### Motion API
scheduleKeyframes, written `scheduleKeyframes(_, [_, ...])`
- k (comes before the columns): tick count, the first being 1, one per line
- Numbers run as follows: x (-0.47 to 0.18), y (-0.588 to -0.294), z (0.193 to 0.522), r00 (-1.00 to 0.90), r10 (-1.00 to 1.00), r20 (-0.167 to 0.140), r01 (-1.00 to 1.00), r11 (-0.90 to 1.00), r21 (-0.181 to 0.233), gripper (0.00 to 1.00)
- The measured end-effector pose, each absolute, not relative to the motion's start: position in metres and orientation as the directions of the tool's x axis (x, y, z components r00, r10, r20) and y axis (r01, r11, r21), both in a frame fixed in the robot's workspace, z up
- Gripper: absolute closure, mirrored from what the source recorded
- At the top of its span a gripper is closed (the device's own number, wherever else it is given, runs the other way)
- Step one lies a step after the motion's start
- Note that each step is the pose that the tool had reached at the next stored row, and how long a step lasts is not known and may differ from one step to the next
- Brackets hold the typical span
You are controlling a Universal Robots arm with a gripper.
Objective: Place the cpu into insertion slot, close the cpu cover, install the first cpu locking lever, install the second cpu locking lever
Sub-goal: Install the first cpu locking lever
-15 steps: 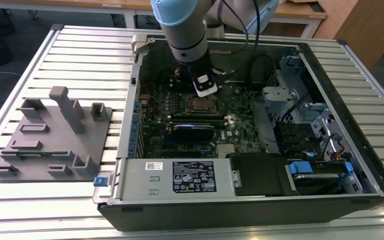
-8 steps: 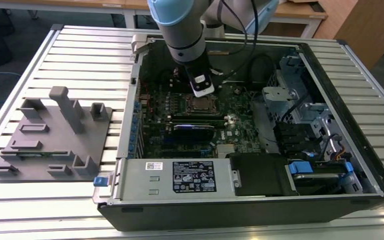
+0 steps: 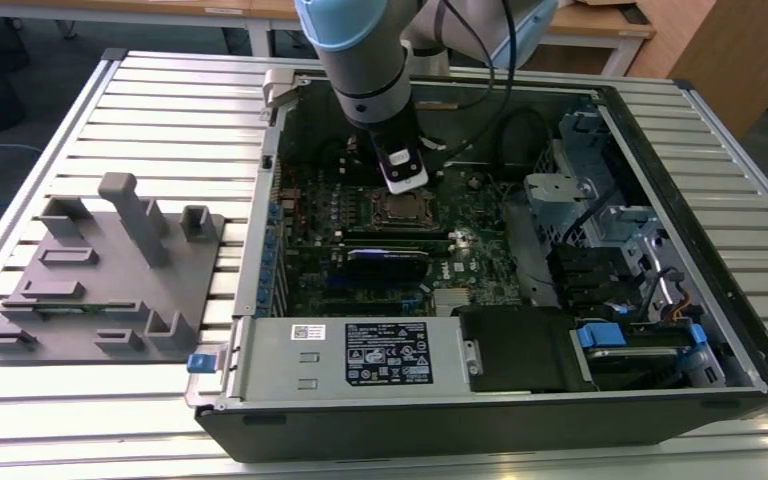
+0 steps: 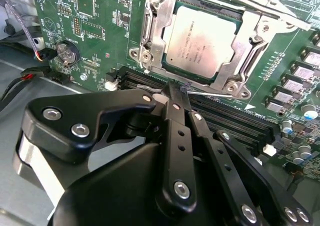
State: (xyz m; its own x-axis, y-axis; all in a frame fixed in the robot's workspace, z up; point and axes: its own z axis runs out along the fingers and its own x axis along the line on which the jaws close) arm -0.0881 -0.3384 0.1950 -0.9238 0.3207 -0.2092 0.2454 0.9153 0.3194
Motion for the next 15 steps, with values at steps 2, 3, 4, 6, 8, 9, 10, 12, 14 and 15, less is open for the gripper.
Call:
scheduleKeyframes(2, [-0.0881, -0.3378, 0.1955, -0.924, 0.321, -0.209, 0.245, 0.915, 0.319, 0.90])
scheduleKeyframes(3, [-0.0881, -0.3375, 0.1961, -0.924, 0.321, -0.209, 0.245, 0.915, 0.319, 0.90])
scheduleKeyframes(4, [-0.0881, -0.3371, 0.1966, -0.924, 0.321, -0.209, 0.246, 0.915, 0.319, 0.90])
scheduleKeyframes(6, [-0.0880, -0.3363, 0.1977, -0.924, 0.321, -0.209, 0.246, 0.915, 0.320, 0.90])
scheduleKeyframes(8, [-0.0881, -0.3356, 0.1983, -0.924, 0.321, -0.209, 0.246, 0.915, 0.320, 0.90])
scheduleKeyframes(9, [-0.0881, -0.3352, 0.1985, -0.923, 0.322, -0.209, 0.246, 0.915, 0.320, 0.90])
scheduleKeyframes(10, [-0.0882, -0.3350, 0.1987, -0.923, 0.322, -0.209, 0.247, 0.915, 0.319, 0.90])
scheduleKeyframes(12, [-0.0886, -0.3348, 0.1987, -0.923, 0.322, -0.209, 0.247, 0.915, 0.320, 0.90])
scheduleKeyframes(14, [-0.0891, -0.3347, 0.1987, -0.923, 0.323, -0.209, 0.247, 0.914, 0.321, 0.90])
scheduleKeyframes(15, [-0.0896, -0.3347, 0.1987, -0.923, 0.323, -0.209, 0.247, 0.914, 0.322, 0.90])
